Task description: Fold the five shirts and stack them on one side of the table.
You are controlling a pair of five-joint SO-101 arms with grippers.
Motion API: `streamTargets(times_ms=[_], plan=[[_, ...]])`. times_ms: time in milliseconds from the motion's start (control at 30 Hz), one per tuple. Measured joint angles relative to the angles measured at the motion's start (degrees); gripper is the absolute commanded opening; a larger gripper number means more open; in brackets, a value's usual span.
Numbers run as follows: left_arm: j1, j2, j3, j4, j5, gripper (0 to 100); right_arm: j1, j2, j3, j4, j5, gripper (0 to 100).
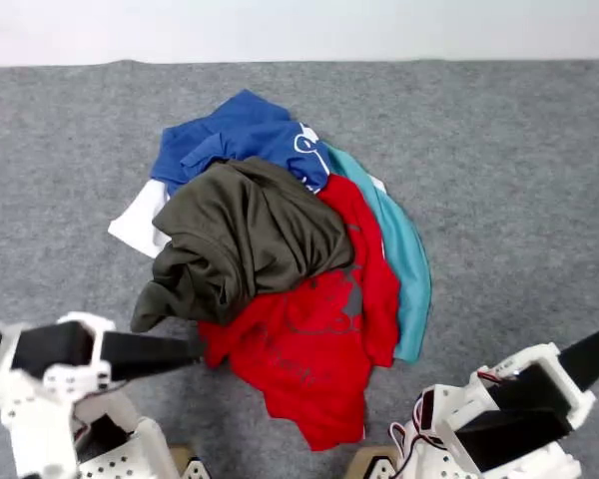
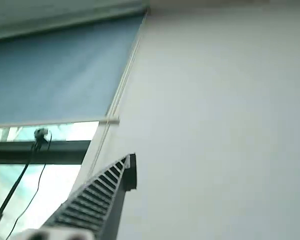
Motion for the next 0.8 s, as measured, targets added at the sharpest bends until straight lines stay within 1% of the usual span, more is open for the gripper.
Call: streamTargets(times_ms=[567, 667, 800], plan=[[0.0, 0.53, 0.09, 57.49, -0.09, 98, 0.0, 0.0, 0.0, 0.0, 0.0, 85.7], [0.0, 0.53, 0.09, 65.32, -0.09, 98, 0.0, 0.0, 0.0, 0.0, 0.0, 85.7], [0.0, 0.53, 0.09, 71.47, -0.09, 98, 0.0, 0.0, 0.0, 0.0, 0.0, 85.7]])
